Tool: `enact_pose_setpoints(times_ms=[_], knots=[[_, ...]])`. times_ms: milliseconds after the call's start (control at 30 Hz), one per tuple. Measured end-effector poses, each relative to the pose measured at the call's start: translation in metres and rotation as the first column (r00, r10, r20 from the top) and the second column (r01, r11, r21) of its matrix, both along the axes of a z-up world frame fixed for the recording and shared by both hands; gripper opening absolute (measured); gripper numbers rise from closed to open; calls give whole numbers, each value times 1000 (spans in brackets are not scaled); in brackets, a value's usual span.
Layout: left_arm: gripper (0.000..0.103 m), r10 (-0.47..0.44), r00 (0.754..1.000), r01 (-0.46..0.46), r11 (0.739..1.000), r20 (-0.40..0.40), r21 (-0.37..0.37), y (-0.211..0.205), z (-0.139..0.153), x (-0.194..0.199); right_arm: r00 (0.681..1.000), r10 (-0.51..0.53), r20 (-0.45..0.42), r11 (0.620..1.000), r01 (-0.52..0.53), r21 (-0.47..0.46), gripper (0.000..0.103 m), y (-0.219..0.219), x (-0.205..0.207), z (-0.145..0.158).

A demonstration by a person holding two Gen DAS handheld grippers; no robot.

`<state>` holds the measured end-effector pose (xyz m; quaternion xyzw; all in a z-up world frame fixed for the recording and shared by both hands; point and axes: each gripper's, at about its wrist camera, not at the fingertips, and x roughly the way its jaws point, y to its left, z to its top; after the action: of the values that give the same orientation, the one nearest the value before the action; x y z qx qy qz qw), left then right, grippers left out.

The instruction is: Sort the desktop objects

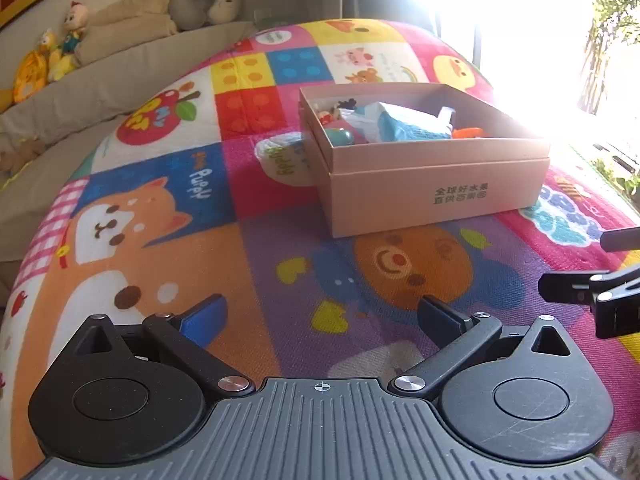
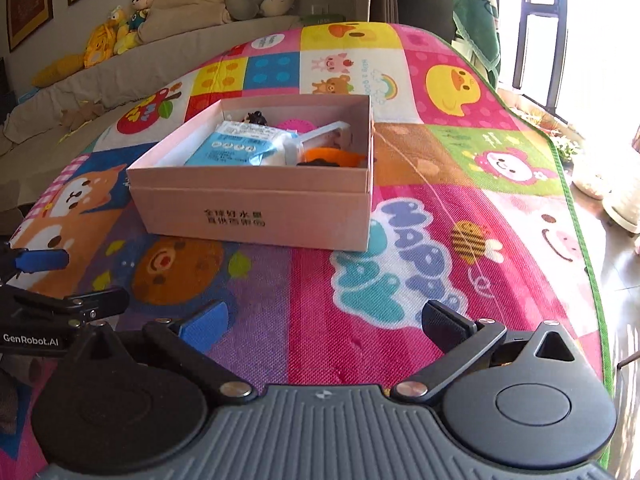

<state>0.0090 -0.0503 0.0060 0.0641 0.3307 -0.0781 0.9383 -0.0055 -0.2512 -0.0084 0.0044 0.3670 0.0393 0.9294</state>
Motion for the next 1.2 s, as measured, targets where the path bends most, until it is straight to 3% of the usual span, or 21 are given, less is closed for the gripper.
enact_pose_setpoints(times_ms=[133,233,367,633,1200], knots=[[103,65,998,-65,998,-5,6,3,-5,11,1000,21,-4,997,-22,-69,103,21,10,-8],[103,106,994,-107,993,-30,-57,9,-7,18,999,32,11,994,-31,-102,103,29,24,-9],[103,111,994,-112,993,-15,-47,8,-8,16,1000,-8,-2,1000,8,-25,103,22,42,-11],[103,112,994,-113,992,-17,-57,9,-9,15,998,-23,61,999,25,-24,103,22,25,-16],[103,112,993,-113,992,-19,-60,9,-9,16,998,-23,60,999,25,-30,103,21,27,-15]])
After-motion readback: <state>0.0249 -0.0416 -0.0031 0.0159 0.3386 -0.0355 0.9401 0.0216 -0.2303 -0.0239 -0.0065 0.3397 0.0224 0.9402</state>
